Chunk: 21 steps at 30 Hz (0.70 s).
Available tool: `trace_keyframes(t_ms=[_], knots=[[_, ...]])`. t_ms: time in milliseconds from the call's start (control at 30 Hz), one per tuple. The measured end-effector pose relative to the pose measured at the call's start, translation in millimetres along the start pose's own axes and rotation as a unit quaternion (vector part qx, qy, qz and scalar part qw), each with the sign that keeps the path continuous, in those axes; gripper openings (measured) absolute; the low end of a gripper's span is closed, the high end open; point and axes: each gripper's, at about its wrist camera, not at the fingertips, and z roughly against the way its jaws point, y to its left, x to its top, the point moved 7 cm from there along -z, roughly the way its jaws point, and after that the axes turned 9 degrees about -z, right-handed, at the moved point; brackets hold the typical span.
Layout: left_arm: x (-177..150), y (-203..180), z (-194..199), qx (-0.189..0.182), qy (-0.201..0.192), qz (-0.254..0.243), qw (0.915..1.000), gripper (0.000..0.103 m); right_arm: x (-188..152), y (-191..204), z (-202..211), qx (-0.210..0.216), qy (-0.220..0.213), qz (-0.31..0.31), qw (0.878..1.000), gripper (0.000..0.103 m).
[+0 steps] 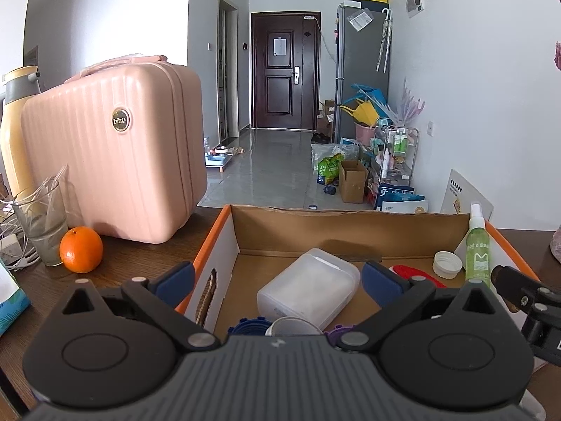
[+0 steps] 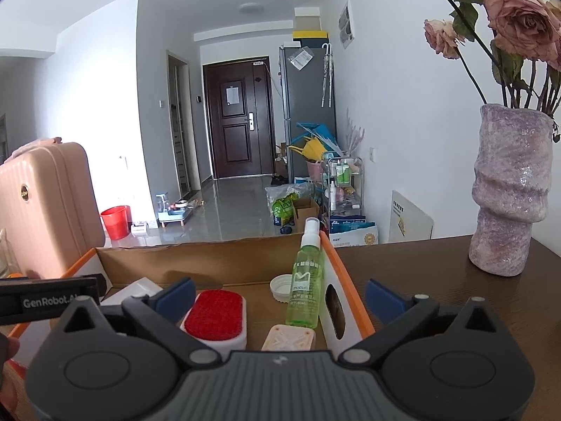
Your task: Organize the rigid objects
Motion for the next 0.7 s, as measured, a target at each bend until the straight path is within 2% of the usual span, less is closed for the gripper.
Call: trace_keyframes(t_ms=[233, 700], knots=[[0.8, -0.9, 10.8, -0.006, -0.003, -0.003, 1.0, 0.103, 1.6, 2.8, 6.1, 0.0, -0.005, 0.005, 1.0, 0.103], [-4.6, 8.7, 54.0, -0.018, -0.019, -0.001, 0.9997, 0.103, 0.0, 1.8, 44.7, -0.001, -0.024, 0.0, 1.0, 0.103]])
